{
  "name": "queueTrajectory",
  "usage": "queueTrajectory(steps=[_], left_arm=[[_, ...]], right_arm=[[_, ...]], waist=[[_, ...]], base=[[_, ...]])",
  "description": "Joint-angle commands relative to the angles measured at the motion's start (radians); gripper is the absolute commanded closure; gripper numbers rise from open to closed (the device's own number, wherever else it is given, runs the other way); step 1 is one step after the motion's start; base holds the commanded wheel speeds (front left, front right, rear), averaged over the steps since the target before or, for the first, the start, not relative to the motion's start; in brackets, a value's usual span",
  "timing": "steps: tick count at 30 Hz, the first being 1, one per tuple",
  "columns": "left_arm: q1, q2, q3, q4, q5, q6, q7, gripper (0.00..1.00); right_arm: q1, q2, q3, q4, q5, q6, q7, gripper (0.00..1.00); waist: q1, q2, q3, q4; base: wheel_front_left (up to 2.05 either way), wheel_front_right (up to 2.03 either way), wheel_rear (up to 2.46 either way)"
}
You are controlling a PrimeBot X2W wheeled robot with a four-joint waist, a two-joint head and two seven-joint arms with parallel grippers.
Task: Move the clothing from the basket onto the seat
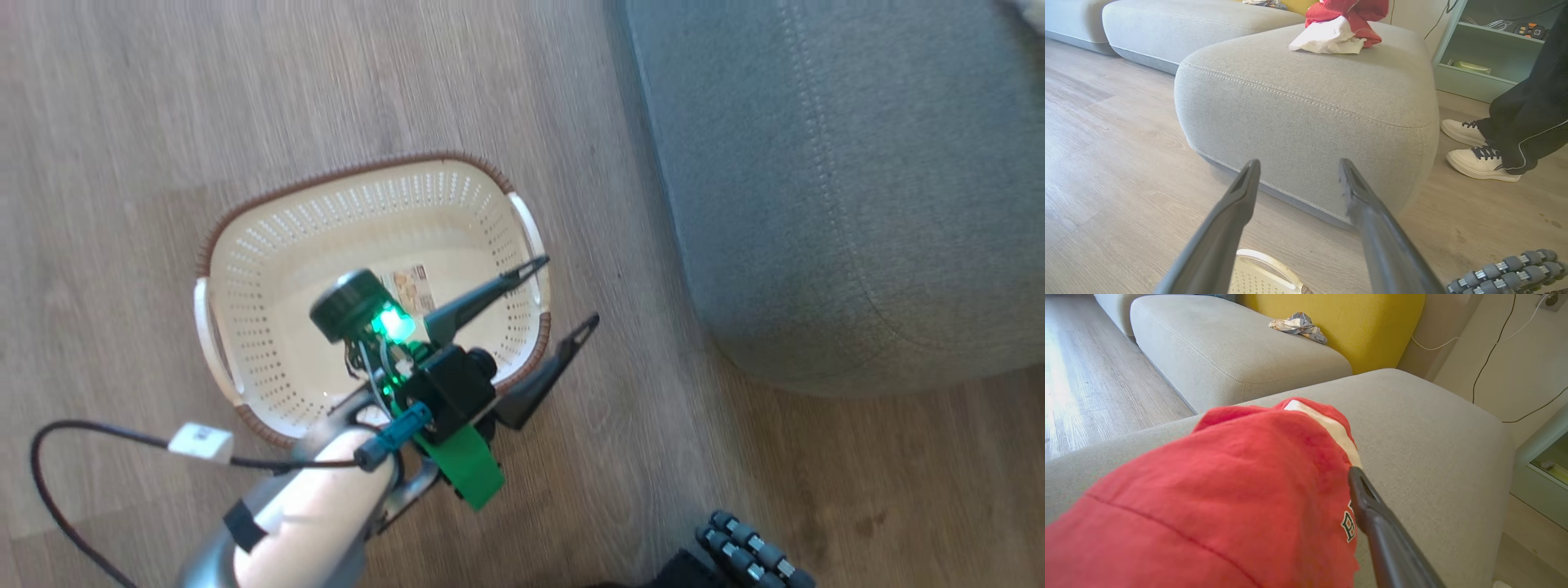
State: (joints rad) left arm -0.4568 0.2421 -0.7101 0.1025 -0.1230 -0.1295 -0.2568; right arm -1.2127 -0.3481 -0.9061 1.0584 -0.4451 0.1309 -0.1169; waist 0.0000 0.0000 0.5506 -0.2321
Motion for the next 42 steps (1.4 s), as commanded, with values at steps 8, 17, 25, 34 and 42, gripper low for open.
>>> queueTrajectory(steps=[8,17,25,34,42], left_arm=[[0.05,-0.053,0.068,-0.019,-0.005,-0.001,-0.005,0.0],[0.083,-0.097,0.091,-0.008,-0.001,-0.001,-0.005,0.0],[0.1,-0.133,0.123,-0.014,0.009,-0.001,-0.005,0.0],[0.175,-0.159,0.201,-0.009,0.021,-0.001,-0.005,0.0],[0.231,-0.174,0.283,-0.031,0.033,0.001,-0.005,0.0]], right_arm=[[-0.063,-0.06,0.08,0.022,-0.03,0.0,0.069,0.0],[-0.126,-0.092,0.17,0.068,-0.027,0.0,0.133,0.0],[-0.157,-0.089,0.237,0.107,0.038,0.0,0.062,0.0],[-0.155,-0.027,0.458,0.213,0.168,0.0,-0.106,0.0],[-0.117,0.043,0.643,0.225,0.331,0.0,-0.141,0.0]], waist=[[0.0,0.0,-0.12,0.015],[0.0,0.0,-0.2,0.036],[0.0,0.0,-0.277,0.05],[0.0,0.0,-0.413,0.06],[0.0,0.0,-0.483,0.084]], base=[[0.0,0.0,0.0],[0.0,0.0,0.0],[0.0,0.0,0.0],[0.0,0.0,0.0],[0.0,0.0,0.0]])
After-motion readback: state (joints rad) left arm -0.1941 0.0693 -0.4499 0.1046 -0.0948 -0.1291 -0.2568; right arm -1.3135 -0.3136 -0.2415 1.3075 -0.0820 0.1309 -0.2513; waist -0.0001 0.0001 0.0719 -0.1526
